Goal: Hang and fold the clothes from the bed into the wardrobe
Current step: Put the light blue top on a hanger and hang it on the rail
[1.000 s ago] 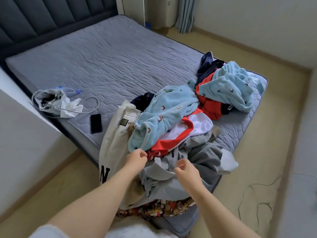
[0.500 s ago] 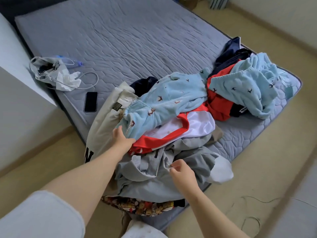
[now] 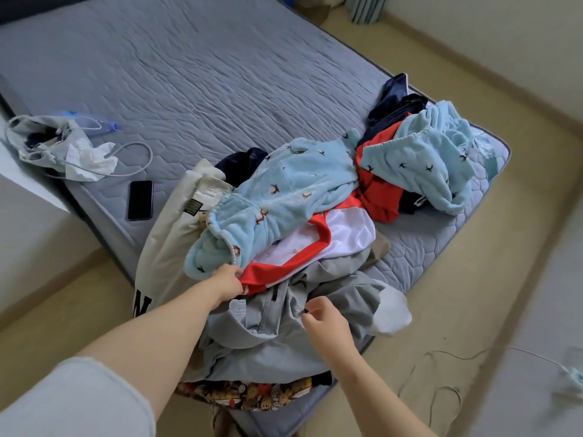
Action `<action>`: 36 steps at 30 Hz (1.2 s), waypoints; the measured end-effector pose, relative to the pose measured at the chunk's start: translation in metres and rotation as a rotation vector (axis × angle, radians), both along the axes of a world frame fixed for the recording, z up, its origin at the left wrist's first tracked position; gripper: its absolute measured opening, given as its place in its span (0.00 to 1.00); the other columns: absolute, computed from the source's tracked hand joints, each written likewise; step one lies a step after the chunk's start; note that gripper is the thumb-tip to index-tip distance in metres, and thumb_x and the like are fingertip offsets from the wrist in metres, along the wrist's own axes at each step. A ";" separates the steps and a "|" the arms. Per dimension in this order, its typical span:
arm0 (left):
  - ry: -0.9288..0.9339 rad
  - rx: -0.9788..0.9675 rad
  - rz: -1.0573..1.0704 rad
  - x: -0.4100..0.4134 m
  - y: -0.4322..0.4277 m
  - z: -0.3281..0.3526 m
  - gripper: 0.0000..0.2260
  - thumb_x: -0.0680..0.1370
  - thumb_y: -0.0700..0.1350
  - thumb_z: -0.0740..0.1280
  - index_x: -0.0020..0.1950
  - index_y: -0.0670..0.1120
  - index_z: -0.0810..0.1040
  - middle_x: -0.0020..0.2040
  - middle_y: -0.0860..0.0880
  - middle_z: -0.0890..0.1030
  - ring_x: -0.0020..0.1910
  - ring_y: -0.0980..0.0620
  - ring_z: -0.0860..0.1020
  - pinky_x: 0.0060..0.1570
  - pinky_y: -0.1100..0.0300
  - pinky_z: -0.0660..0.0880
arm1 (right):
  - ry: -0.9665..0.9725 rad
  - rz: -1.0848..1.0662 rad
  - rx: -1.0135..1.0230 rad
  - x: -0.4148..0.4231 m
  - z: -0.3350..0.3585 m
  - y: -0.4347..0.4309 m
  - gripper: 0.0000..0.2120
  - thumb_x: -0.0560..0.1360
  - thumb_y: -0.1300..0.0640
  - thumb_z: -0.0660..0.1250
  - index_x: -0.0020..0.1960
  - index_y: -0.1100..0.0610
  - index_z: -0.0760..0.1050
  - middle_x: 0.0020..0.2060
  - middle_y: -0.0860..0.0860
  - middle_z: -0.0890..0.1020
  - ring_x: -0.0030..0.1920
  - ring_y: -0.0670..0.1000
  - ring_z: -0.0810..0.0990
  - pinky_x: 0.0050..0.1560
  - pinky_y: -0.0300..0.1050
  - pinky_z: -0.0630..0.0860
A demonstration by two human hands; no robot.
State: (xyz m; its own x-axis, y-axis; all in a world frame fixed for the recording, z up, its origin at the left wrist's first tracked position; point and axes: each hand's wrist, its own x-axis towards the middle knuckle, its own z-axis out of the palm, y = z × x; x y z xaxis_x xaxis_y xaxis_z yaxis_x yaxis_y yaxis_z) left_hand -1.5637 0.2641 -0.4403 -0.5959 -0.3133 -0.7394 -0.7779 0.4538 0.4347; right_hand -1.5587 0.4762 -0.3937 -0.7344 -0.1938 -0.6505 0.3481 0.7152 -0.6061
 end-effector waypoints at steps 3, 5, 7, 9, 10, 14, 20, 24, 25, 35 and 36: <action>0.137 0.041 0.158 0.007 -0.002 0.009 0.18 0.75 0.36 0.65 0.65 0.44 0.72 0.63 0.44 0.73 0.52 0.51 0.74 0.48 0.63 0.71 | 0.005 -0.013 0.000 0.003 0.002 -0.006 0.11 0.76 0.56 0.58 0.58 0.51 0.70 0.47 0.44 0.73 0.43 0.39 0.73 0.35 0.34 0.68; 0.292 0.024 0.352 0.013 -0.005 0.021 0.09 0.75 0.36 0.66 0.52 0.46 0.76 0.52 0.46 0.77 0.43 0.53 0.74 0.37 0.65 0.69 | 0.013 -0.015 -0.002 0.008 0.004 -0.011 0.10 0.76 0.57 0.59 0.57 0.52 0.70 0.47 0.44 0.74 0.42 0.39 0.72 0.35 0.34 0.68; 0.387 0.136 0.499 0.020 -0.008 0.035 0.09 0.75 0.34 0.67 0.48 0.47 0.72 0.44 0.47 0.75 0.39 0.53 0.73 0.34 0.65 0.69 | 0.028 -0.015 -0.013 0.013 0.008 -0.017 0.10 0.76 0.57 0.59 0.57 0.52 0.70 0.47 0.45 0.75 0.41 0.39 0.72 0.34 0.33 0.68; 0.417 0.284 0.541 0.027 -0.009 0.054 0.13 0.74 0.32 0.67 0.51 0.47 0.69 0.42 0.46 0.76 0.37 0.54 0.74 0.34 0.65 0.71 | 0.044 -0.008 -0.035 0.017 0.016 -0.023 0.11 0.76 0.58 0.59 0.57 0.52 0.70 0.45 0.44 0.75 0.40 0.40 0.74 0.33 0.32 0.69; 0.428 0.324 0.548 0.030 -0.008 0.064 0.15 0.74 0.32 0.67 0.54 0.47 0.68 0.42 0.46 0.76 0.38 0.54 0.75 0.35 0.65 0.72 | 0.060 -0.002 -0.045 0.019 0.021 -0.027 0.11 0.76 0.58 0.59 0.58 0.52 0.70 0.45 0.44 0.75 0.40 0.41 0.74 0.33 0.32 0.69; 0.501 0.466 0.643 0.042 -0.001 0.098 0.18 0.73 0.33 0.68 0.59 0.45 0.69 0.48 0.45 0.78 0.45 0.49 0.77 0.46 0.58 0.75 | 0.112 0.019 -0.125 0.027 0.043 -0.043 0.15 0.74 0.57 0.62 0.60 0.50 0.69 0.51 0.46 0.76 0.43 0.40 0.74 0.36 0.33 0.70; 0.726 0.692 0.610 0.036 0.017 0.175 0.14 0.71 0.32 0.69 0.50 0.47 0.71 0.44 0.43 0.80 0.38 0.49 0.80 0.34 0.61 0.78 | 0.296 -0.025 -0.395 0.029 0.082 -0.061 0.38 0.65 0.54 0.73 0.71 0.46 0.59 0.59 0.41 0.71 0.58 0.44 0.73 0.54 0.37 0.73; 0.856 0.920 0.515 0.037 0.027 0.234 0.18 0.71 0.33 0.68 0.55 0.50 0.71 0.36 0.47 0.83 0.34 0.52 0.82 0.34 0.62 0.78 | 0.490 -0.082 -0.707 0.021 0.120 -0.072 0.35 0.62 0.53 0.76 0.65 0.44 0.66 0.59 0.44 0.77 0.61 0.45 0.75 0.61 0.49 0.73; 0.889 0.971 0.469 0.038 0.031 0.250 0.19 0.71 0.34 0.68 0.57 0.51 0.71 0.38 0.46 0.83 0.36 0.51 0.82 0.35 0.62 0.78 | 0.537 -0.107 -0.777 0.018 0.130 -0.073 0.32 0.64 0.55 0.76 0.63 0.44 0.67 0.57 0.45 0.78 0.60 0.46 0.77 0.60 0.50 0.74; 1.306 1.111 0.170 0.060 0.036 0.394 0.13 0.66 0.39 0.66 0.50 0.45 0.78 0.39 0.49 0.84 0.39 0.54 0.83 0.42 0.63 0.80 | 0.870 -0.251 -1.088 -0.008 0.265 -0.073 0.17 0.77 0.64 0.63 0.42 0.42 0.77 0.35 0.36 0.79 0.38 0.37 0.76 0.41 0.32 0.74; 1.356 1.136 0.135 0.064 0.033 0.404 0.12 0.68 0.39 0.66 0.50 0.45 0.78 0.40 0.49 0.84 0.40 0.55 0.83 0.43 0.63 0.80 | 0.890 -0.233 -1.139 -0.008 0.279 -0.073 0.15 0.77 0.64 0.63 0.43 0.44 0.76 0.35 0.37 0.79 0.39 0.39 0.75 0.43 0.33 0.73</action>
State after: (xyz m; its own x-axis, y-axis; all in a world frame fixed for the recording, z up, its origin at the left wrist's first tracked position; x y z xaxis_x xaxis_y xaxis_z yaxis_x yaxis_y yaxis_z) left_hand -1.4999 0.2972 -0.0367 -0.9312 -0.1396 0.3367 0.3574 -0.5304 0.7687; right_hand -1.5663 0.4031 -0.1145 -0.8891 -0.1051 0.4456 -0.3972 -0.3066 -0.8650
